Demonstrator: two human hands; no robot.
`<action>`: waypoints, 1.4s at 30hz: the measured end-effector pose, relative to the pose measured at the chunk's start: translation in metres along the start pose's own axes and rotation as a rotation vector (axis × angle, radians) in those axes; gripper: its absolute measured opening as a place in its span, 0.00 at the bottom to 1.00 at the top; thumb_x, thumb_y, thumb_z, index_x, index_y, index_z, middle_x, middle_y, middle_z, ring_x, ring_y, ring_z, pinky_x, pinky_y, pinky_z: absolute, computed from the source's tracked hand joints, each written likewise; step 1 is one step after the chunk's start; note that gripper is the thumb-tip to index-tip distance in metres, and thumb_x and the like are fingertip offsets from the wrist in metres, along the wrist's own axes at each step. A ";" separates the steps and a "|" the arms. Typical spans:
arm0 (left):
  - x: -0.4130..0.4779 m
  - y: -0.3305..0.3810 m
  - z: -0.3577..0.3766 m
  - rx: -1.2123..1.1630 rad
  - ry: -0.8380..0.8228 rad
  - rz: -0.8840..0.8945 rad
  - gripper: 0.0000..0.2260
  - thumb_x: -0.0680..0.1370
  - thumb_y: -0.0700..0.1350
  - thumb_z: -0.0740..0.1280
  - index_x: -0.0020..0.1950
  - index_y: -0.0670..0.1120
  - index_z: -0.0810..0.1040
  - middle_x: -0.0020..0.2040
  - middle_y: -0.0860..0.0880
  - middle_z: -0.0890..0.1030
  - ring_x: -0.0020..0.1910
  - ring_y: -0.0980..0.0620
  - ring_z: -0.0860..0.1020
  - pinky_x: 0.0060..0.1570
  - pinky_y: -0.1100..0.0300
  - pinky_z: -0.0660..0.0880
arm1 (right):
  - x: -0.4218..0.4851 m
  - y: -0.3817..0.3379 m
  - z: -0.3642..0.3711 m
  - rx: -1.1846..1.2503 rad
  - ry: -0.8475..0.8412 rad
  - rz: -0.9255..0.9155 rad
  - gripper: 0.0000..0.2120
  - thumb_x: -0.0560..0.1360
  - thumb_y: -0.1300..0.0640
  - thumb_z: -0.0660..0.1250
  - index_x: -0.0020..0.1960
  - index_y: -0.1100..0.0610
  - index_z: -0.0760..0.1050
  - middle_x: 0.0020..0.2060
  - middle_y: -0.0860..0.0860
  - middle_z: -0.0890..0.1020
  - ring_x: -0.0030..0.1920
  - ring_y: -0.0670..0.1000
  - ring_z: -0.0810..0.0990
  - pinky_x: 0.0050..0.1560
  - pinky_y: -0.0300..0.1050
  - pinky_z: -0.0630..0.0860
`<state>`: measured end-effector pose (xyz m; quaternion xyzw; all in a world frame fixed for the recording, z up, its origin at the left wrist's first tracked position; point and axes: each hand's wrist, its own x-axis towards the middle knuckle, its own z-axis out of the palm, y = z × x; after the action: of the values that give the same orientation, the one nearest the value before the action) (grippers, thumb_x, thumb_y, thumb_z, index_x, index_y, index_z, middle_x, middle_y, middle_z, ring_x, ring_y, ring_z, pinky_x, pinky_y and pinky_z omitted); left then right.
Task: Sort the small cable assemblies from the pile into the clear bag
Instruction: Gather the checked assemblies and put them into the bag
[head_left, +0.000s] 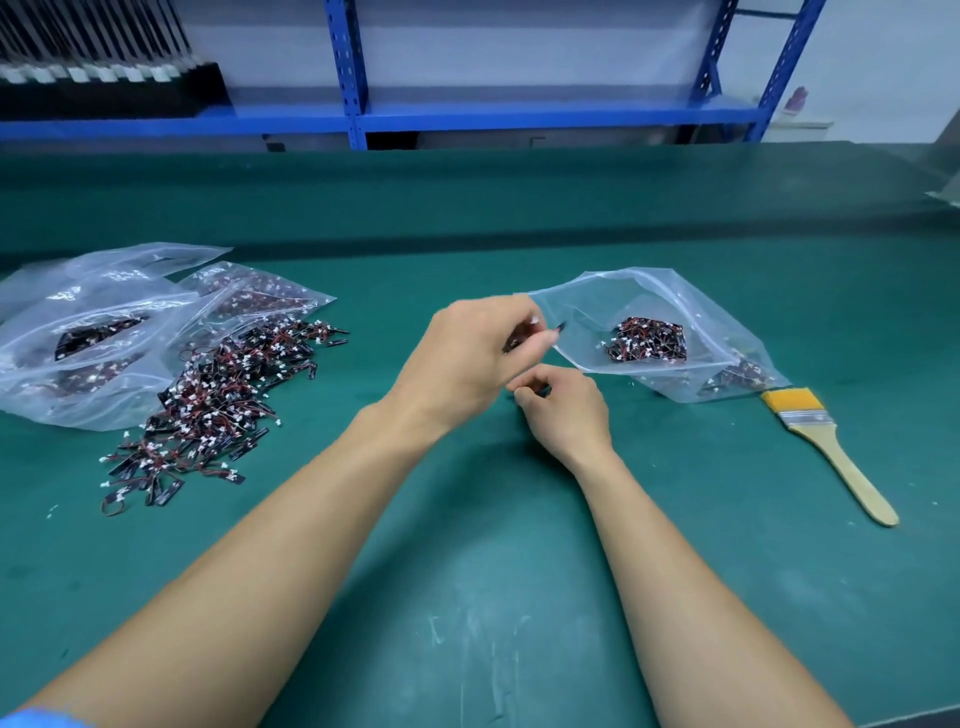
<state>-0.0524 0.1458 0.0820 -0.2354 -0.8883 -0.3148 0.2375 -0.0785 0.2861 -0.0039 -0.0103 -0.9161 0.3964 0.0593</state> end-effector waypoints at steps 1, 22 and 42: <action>0.012 0.011 0.001 0.000 -0.008 0.040 0.09 0.78 0.50 0.68 0.42 0.46 0.77 0.32 0.56 0.74 0.34 0.54 0.69 0.34 0.65 0.64 | 0.000 0.000 0.000 -0.003 0.001 -0.003 0.13 0.72 0.52 0.66 0.32 0.37 0.75 0.30 0.34 0.78 0.38 0.44 0.76 0.35 0.42 0.66; 0.057 0.043 0.012 -0.178 -0.424 0.072 0.11 0.82 0.41 0.63 0.62 0.48 0.82 0.57 0.54 0.84 0.57 0.55 0.79 0.62 0.56 0.72 | 0.002 0.006 0.005 0.011 -0.050 -0.001 0.07 0.74 0.51 0.63 0.44 0.42 0.79 0.42 0.37 0.82 0.49 0.45 0.79 0.48 0.43 0.71; -0.011 -0.006 0.014 -0.111 -0.053 -0.046 0.11 0.74 0.50 0.74 0.56 0.52 0.82 0.39 0.58 0.77 0.36 0.65 0.71 0.40 0.70 0.64 | -0.001 0.005 0.003 -0.120 -0.004 -0.027 0.14 0.76 0.48 0.63 0.33 0.46 0.65 0.29 0.43 0.71 0.40 0.55 0.73 0.38 0.46 0.65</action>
<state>-0.0511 0.1478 0.0633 -0.2359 -0.8807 -0.3625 0.1933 -0.0784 0.2874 -0.0090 -0.0008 -0.9384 0.3400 0.0623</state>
